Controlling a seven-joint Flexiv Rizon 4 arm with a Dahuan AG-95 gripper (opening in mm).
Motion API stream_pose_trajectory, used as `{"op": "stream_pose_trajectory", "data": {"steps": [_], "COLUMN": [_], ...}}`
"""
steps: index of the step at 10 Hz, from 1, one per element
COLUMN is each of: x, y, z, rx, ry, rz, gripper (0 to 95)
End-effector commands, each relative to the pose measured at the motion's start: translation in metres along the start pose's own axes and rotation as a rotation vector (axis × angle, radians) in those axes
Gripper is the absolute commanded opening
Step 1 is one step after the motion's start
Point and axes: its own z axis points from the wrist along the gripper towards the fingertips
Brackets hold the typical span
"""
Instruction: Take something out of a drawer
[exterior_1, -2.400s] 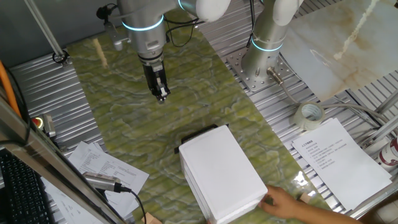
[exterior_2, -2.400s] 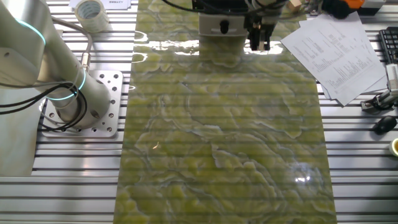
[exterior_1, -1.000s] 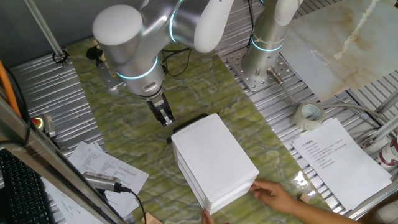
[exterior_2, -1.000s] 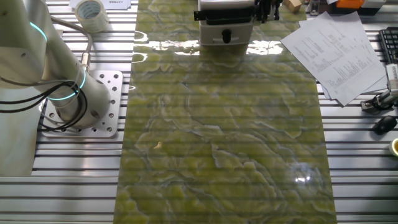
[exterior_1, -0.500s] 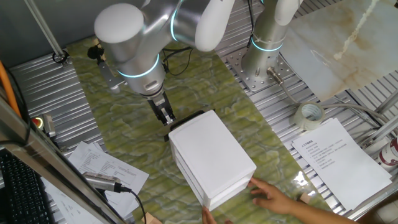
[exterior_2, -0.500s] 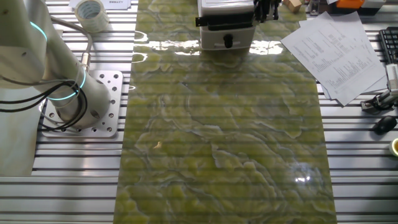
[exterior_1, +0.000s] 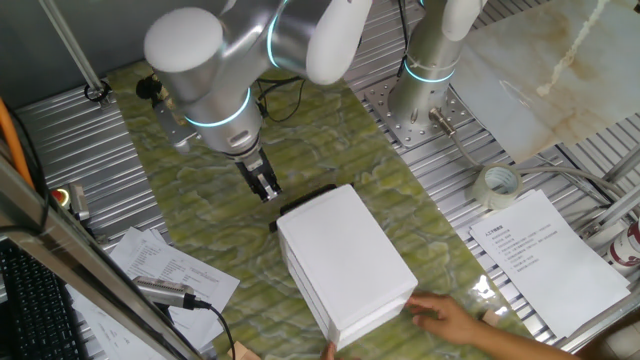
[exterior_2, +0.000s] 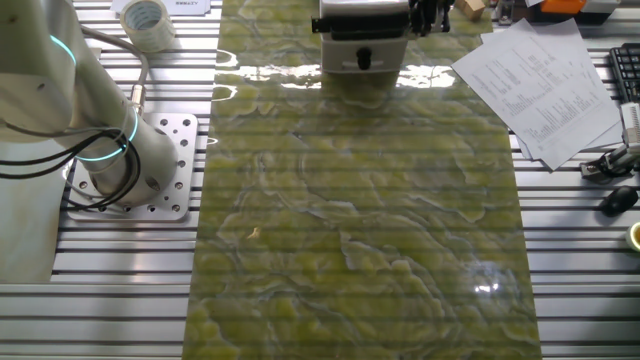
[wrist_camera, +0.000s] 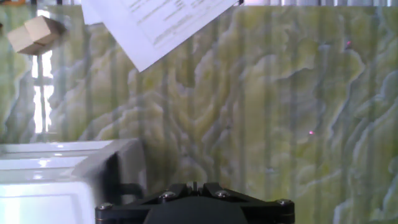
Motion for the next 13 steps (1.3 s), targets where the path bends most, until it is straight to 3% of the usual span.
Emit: {"op": "stream_pose_trajectory", "data": {"steps": [1, 3, 5, 6, 7, 9, 11, 12, 13], "x": [0.001, 0.001, 0.006, 0.017, 0.027, 0.03, 0.031, 0.031, 0.031], "y": [-0.001, -0.001, 0.001, 0.008, 0.016, 0.016, 0.014, 0.014, 0.014], "z": [0.001, 0.001, 0.0, -0.001, -0.003, -0.002, -0.001, -0.001, -0.001], "rx": [0.026, 0.023, -0.003, -0.012, -0.026, -0.055, -0.056, -0.049, -0.042], "ry": [-0.041, -0.035, -0.018, -0.007, 0.001, 0.013, 0.014, -0.046, -0.083], "rz": [0.005, 0.009, 0.025, 0.022, 0.024, 0.032, 0.028, -0.031, -0.032], "gripper": [0.0, 0.0, 0.0, 19.0, 19.0, 19.0, 19.0, 19.0, 19.0]}}
